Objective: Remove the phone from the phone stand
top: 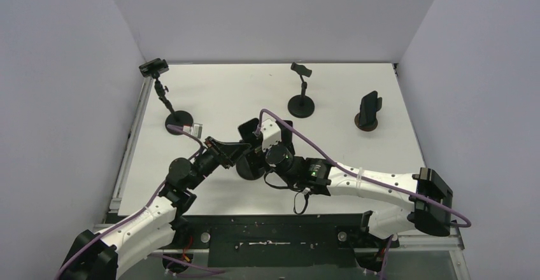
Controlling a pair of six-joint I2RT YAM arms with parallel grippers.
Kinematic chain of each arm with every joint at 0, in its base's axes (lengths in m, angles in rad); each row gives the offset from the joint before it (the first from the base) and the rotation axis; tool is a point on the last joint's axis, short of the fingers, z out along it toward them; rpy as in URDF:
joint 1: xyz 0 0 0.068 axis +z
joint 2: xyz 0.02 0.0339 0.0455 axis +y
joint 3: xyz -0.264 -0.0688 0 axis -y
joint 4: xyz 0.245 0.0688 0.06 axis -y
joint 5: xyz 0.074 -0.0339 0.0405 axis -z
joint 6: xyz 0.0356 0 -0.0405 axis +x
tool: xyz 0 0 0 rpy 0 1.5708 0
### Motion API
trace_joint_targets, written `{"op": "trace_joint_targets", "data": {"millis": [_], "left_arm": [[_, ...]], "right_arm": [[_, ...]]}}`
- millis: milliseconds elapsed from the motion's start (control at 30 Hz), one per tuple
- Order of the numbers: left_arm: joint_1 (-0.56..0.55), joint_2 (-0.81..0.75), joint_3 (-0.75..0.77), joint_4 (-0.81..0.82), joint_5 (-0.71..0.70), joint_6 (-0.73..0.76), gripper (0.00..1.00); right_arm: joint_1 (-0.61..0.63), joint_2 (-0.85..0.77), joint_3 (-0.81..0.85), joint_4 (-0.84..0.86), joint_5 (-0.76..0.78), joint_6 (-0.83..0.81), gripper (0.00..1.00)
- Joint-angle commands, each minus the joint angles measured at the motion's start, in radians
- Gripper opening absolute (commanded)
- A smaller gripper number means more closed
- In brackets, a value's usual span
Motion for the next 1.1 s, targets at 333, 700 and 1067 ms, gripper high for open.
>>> {"op": "trace_joint_targets", "data": {"millis": [333, 700, 1067], "left_arm": [[-0.003, -0.004, 0.050, -0.012, 0.004, 0.002, 0.00], [-0.001, -0.012, 0.008, 0.042, 0.002, -0.039, 0.00], [0.009, 0.075, -0.130, 0.398, 0.008, -0.128, 0.00]], "right_arm": [[-0.010, 0.033, 0.017, 0.137, 0.033, -0.046, 0.93], [-0.046, 0.004, -0.036, 0.115, 0.018, 0.022, 0.31], [-0.162, -0.108, -0.187, 0.291, -0.217, 0.128, 0.00]]}}
